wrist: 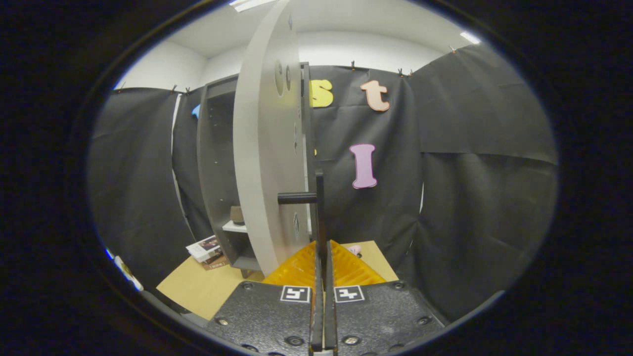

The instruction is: Open the shoe cabinet door, grab the shoes and put them into the shoe cabinet, then close the shoe cabinet door.

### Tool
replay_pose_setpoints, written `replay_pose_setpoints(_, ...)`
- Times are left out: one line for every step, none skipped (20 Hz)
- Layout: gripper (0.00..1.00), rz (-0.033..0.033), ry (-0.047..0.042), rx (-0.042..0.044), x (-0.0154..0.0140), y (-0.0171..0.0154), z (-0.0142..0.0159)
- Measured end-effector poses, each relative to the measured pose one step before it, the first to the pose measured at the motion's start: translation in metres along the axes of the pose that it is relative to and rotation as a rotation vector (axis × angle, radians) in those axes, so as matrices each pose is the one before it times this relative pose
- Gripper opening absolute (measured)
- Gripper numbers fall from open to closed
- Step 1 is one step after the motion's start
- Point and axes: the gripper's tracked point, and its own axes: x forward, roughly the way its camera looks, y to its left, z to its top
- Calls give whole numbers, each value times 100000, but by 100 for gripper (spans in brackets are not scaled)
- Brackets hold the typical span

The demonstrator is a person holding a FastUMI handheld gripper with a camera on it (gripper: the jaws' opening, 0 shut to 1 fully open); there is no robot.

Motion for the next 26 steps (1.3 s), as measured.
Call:
replay_pose_setpoints(6, -847, -1030, -349, -50, -84, 78)
replay_pose_setpoints(6, -814, -510, -789, -158, -117, 70)
replay_pose_setpoints(7, -1010, -182, -1324, -45, -290, -276)
replay_pose_setpoints(14, -479, 1000, -677, -318, -166, -418)
replay_pose_setpoints(18, 576, 1225, 247, -392, 185, -382)
replay_pose_setpoints(23, 7, 1272, 814, -527, 187, -365)
replay_pose_setpoints(27, -280, 959, -159, -492, 100, -291)
replay_pose_setpoints(34, -512, -141, -70, -473, 60, -214)
replay_pose_setpoints(42, -559, 141, 96, -13, 37, -244)
replay_pose_setpoints(50, 742, 887, -210, -45, 421, -610)
replay_pose_setpoints(59, 3046, 1951, -670, -228, 662, -677)
replay_pose_setpoints(69, 2546, 2794, -483, -206, 579, -877)
replay_pose_setpoints(78, 2468, 3850, 62, -497, 492, -946)
replay_pose_setpoints(89, 1550, 3855, 452, -401, 612, -987)
replay_pose_setpoints(92, 2395, 3208, 211, -597, 665, -917)
replay_pose_setpoints(92, 2434, 3235, 20, -42, 870, -864)
replay_pose_setpoints(92, 2845, 3320, -1159, 152, 610, -899)
replay_pose_setpoints(92, 1700, 3532, -1434, 164, 386, -890)
replay_pose_setpoints(92, 2100, 2416, -1197, -122, 367, -889)
replay_pose_setpoints(93, 2186, 2806, -1330, 173, 559, -724)
replay_pose_setpoints(93, 1300, 1706, -1130, 169, 159, -661)
replay_pose_setpoints(93, 1038, 1450, -927, 486, 284, -495)
replay_pose_setpoints(93, 1037, 1253, -363, 738, 458, -637)
replay_pose_setpoints(92, 1838, 2596, 608, 496, 498, -606)
replay_pose_setpoints(92, 1494, 2070, 1426, 374, 518, -690)
replay_pose_setpoints(93, 1168, 2296, 1949, 430, 520, -563)
